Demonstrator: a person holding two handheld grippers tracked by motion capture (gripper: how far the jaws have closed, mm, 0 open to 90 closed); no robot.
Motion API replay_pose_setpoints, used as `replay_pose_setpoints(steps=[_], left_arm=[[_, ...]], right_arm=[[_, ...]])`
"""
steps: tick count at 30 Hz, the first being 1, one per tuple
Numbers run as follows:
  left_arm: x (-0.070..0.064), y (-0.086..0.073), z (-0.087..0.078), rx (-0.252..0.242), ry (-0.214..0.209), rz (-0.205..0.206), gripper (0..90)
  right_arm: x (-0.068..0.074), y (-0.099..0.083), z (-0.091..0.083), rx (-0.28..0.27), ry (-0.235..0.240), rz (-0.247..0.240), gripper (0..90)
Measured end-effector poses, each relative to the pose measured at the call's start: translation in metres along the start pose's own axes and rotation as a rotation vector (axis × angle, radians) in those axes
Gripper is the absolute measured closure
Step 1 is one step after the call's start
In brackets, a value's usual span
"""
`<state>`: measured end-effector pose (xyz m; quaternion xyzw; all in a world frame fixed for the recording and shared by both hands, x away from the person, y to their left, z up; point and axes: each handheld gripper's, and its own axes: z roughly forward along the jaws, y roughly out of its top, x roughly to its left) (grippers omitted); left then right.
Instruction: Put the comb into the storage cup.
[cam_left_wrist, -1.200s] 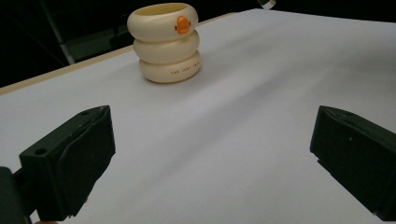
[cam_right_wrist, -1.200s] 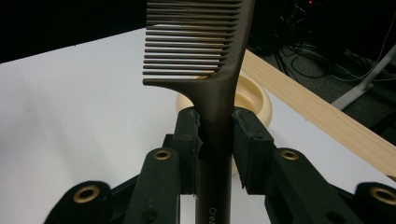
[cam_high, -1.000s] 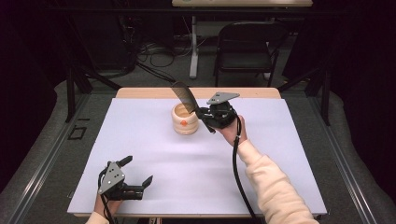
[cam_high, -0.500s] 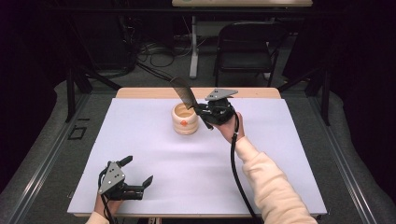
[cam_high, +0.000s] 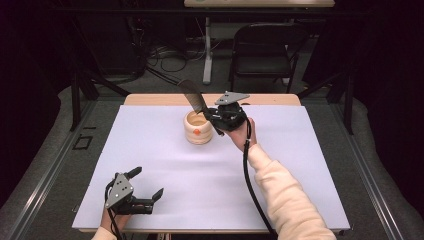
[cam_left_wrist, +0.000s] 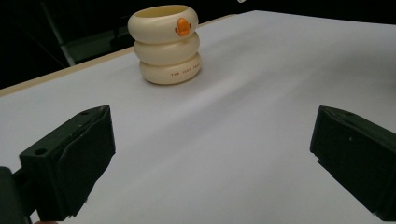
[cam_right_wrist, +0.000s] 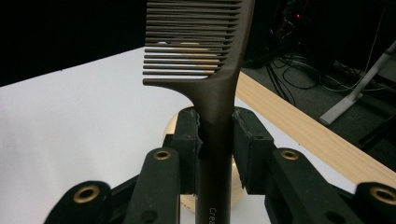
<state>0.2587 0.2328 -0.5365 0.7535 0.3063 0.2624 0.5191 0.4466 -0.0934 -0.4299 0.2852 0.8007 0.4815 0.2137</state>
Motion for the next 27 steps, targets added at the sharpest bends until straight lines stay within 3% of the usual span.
replay_pose_setpoints(steps=[27], left_arm=[[0.0, 0.0, 0.001, 0.002, -0.004, 0.0, 0.1]], right_arm=[[-0.008, 0.008, 0.011, -0.066, -0.027, 0.002, 72.5]])
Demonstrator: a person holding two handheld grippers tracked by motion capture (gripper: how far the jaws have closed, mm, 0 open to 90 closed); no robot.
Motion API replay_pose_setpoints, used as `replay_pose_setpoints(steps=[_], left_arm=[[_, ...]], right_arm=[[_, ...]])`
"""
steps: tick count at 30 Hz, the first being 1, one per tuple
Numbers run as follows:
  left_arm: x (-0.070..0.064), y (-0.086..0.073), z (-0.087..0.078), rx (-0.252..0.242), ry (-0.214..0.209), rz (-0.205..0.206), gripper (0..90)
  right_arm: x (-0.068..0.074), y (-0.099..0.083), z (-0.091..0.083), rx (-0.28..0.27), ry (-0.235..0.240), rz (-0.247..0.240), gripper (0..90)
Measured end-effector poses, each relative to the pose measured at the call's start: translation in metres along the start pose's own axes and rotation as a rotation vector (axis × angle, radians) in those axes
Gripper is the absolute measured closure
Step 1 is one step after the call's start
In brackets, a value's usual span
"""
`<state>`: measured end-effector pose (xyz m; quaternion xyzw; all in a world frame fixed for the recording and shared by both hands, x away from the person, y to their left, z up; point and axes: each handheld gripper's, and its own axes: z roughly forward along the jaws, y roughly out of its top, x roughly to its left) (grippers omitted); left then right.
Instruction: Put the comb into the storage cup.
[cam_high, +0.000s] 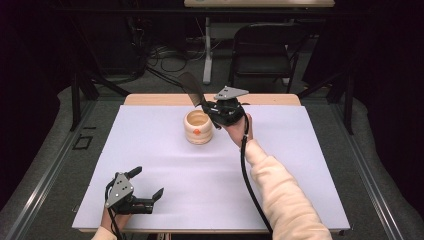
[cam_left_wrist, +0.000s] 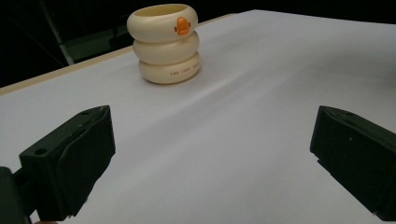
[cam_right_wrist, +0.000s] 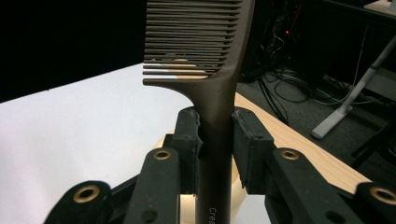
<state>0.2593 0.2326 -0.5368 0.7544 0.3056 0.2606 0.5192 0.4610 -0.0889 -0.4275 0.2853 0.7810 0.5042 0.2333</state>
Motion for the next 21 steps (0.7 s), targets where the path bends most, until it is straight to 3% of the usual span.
replay_pose_setpoints(steps=[21], left_arm=[[-0.0002, 0.0004, -0.0007, -0.003, 0.002, 0.004, 0.1]], right_arm=[[-0.0006, 0.0071, 0.0052, -0.037, -0.004, -0.018, 72.5]])
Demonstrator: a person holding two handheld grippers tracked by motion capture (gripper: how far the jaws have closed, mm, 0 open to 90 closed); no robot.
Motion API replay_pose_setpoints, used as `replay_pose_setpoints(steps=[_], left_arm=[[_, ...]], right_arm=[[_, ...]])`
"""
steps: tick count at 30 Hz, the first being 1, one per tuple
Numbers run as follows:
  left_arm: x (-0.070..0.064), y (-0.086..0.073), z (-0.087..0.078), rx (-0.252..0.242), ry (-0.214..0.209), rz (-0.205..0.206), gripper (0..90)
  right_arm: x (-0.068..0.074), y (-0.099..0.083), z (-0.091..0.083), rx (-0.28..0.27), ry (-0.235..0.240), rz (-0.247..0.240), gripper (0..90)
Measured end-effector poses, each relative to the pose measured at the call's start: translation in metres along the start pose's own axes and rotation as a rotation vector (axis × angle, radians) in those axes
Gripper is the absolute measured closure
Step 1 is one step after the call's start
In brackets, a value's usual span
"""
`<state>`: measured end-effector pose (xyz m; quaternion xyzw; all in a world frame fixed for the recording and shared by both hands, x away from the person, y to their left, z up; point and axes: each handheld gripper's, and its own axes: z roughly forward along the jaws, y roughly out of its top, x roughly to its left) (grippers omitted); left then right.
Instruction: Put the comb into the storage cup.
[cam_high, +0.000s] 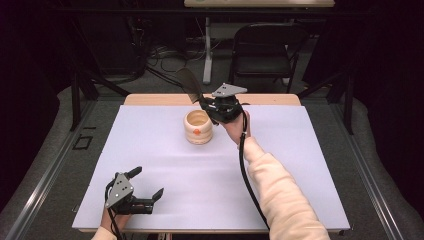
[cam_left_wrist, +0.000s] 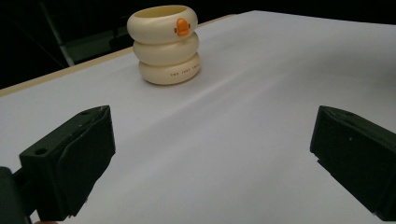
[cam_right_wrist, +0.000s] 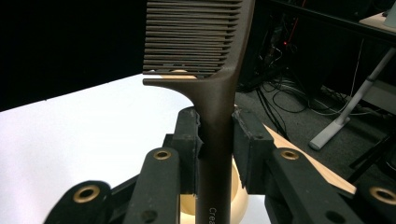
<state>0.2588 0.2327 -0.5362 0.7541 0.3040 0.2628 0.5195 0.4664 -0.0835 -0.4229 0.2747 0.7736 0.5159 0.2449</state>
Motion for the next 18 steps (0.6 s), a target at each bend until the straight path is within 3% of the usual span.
replay_pose_setpoints(steps=[18], left_arm=[[0.0001, -0.0001, -0.0001, -0.002, 0.0, -0.003, 0.1]], right_arm=[[-0.0022, 0.003, 0.005, -0.02, -0.003, -0.004, 72.4]])
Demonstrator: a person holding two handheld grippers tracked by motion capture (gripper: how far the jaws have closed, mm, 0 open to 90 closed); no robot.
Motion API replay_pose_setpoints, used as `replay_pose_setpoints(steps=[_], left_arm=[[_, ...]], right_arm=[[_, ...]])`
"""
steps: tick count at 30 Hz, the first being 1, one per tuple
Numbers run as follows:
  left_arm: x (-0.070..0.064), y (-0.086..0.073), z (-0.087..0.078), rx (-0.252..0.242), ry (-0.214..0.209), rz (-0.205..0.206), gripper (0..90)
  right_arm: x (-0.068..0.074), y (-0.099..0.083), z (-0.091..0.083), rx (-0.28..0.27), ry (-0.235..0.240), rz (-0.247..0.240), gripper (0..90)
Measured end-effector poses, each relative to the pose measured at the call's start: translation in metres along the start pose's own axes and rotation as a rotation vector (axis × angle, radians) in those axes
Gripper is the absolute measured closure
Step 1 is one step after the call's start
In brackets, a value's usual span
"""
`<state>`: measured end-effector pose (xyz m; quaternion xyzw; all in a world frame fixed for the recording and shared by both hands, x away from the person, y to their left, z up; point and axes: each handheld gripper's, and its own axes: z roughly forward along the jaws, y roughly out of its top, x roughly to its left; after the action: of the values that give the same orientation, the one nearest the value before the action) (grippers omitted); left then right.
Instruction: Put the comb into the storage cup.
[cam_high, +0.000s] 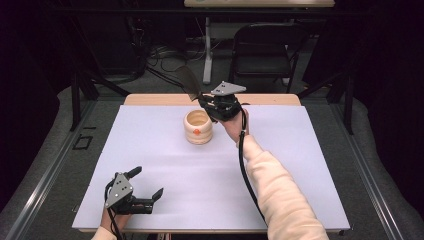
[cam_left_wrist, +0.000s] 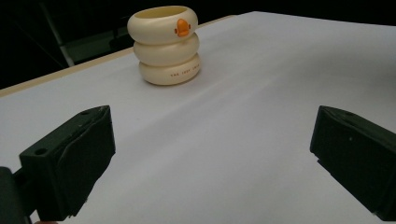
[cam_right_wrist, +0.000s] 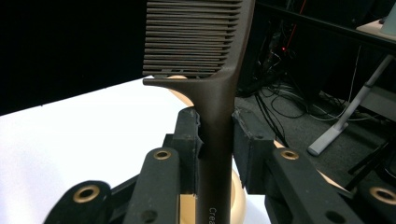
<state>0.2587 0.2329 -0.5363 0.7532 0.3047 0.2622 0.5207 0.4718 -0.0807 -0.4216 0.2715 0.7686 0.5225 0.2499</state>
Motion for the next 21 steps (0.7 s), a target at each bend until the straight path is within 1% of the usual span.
replay_pose_setpoints(steps=[21], left_arm=[[0.0, 0.0, 0.0001, -0.001, -0.002, 0.002, 0.1]], right_arm=[[-0.003, 0.0005, 0.0053, -0.027, -0.013, -0.007, 72.4]])
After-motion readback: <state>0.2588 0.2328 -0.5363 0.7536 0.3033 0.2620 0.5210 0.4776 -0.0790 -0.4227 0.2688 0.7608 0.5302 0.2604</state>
